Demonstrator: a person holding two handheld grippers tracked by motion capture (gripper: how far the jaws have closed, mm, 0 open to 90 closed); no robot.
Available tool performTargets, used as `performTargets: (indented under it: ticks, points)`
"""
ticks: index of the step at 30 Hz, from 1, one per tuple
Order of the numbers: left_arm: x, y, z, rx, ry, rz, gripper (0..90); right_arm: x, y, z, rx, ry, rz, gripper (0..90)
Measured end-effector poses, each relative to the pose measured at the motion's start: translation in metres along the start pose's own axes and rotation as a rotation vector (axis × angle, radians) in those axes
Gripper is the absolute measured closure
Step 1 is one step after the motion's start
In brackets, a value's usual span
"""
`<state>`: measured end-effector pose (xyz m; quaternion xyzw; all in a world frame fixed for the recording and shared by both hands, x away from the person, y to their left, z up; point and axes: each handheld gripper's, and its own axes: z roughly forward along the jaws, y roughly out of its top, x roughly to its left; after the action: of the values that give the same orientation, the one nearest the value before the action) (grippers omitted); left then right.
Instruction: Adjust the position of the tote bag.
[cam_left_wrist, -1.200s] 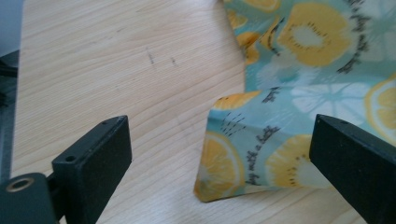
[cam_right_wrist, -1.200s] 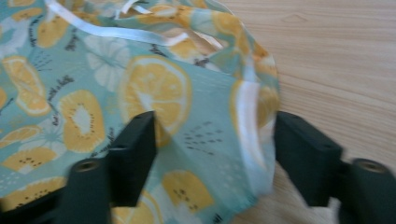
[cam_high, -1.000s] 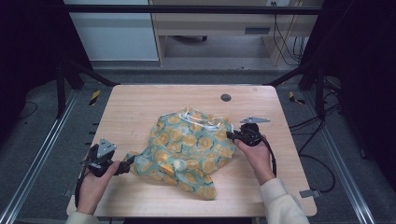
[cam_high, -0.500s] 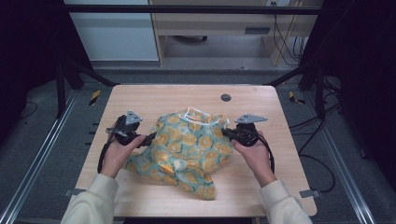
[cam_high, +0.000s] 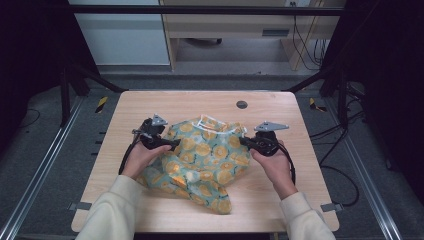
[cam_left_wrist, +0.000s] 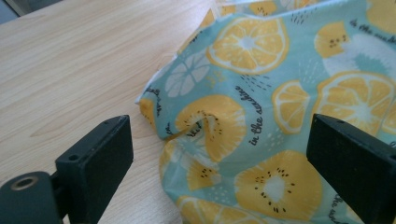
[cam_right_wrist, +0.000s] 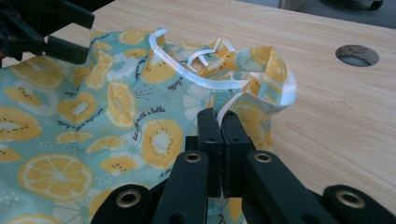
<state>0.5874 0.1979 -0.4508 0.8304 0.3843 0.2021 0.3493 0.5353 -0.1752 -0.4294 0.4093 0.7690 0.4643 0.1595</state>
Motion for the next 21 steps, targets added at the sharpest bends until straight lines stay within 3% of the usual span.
performTargets:
  ticks: [6, 9, 15, 21]
  points:
    - [-0.002, 0.001, 0.009, -0.003, -0.021, 0.01, 7.1, 0.0, 0.0, -0.001, -0.002, 0.005, 0.001, 89.3]
    - [-0.002, 0.001, 0.011, 0.004, 0.0, 0.01, 10.2, 0.001, 0.001, -0.001, -0.01, 0.018, 0.0, 88.9]
    - [-0.003, 0.001, 0.013, 0.005, -0.013, 0.024, 13.2, 0.0, 0.001, -0.002, -0.015, 0.029, 0.003, 88.6]
    - [-0.005, 0.003, 0.016, -0.005, -0.023, 0.031, 33.7, 0.003, 0.001, -0.002, -0.019, 0.044, -0.001, 88.5]
